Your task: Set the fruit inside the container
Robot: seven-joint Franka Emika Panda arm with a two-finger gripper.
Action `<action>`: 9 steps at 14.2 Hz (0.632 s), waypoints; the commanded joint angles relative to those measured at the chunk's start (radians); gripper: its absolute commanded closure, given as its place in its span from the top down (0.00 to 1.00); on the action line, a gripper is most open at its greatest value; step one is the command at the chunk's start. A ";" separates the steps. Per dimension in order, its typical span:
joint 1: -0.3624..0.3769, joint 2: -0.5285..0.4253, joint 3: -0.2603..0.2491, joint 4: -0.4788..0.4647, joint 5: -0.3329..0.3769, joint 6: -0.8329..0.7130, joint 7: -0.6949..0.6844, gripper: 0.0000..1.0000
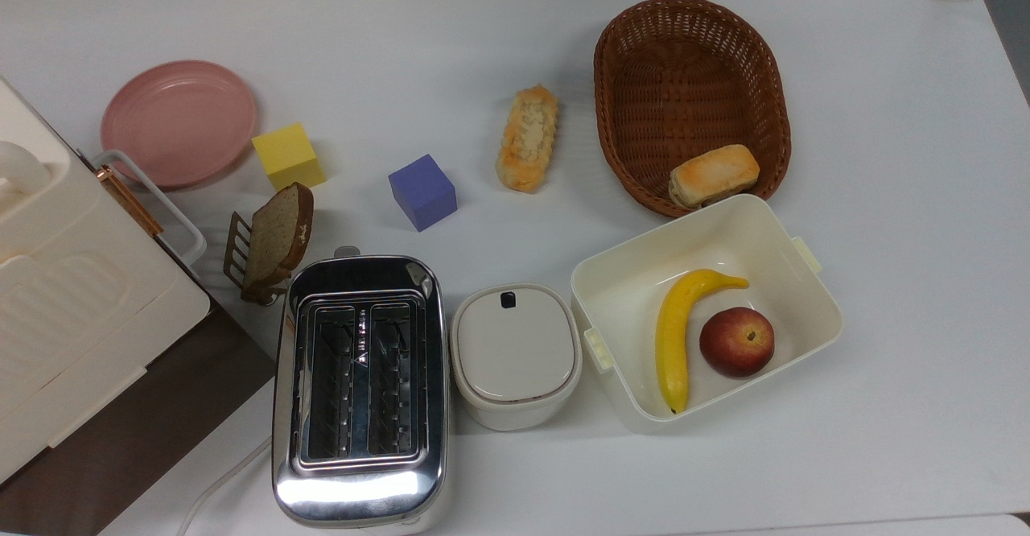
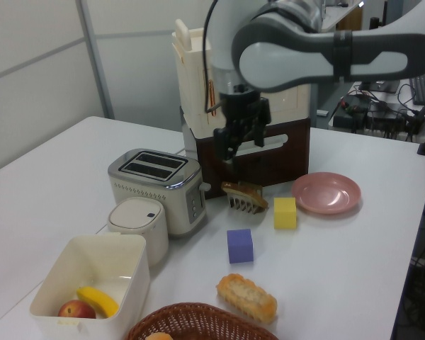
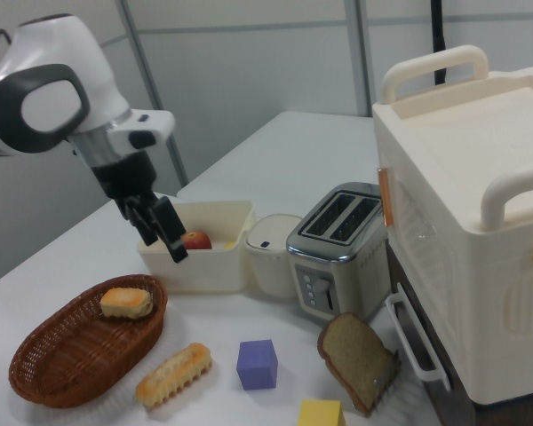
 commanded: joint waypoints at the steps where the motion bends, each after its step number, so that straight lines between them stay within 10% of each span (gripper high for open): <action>1: -0.085 -0.054 -0.050 -0.047 0.113 0.009 -0.128 1.00; 9: -0.113 0.018 -0.051 -0.028 0.116 0.032 -0.124 1.00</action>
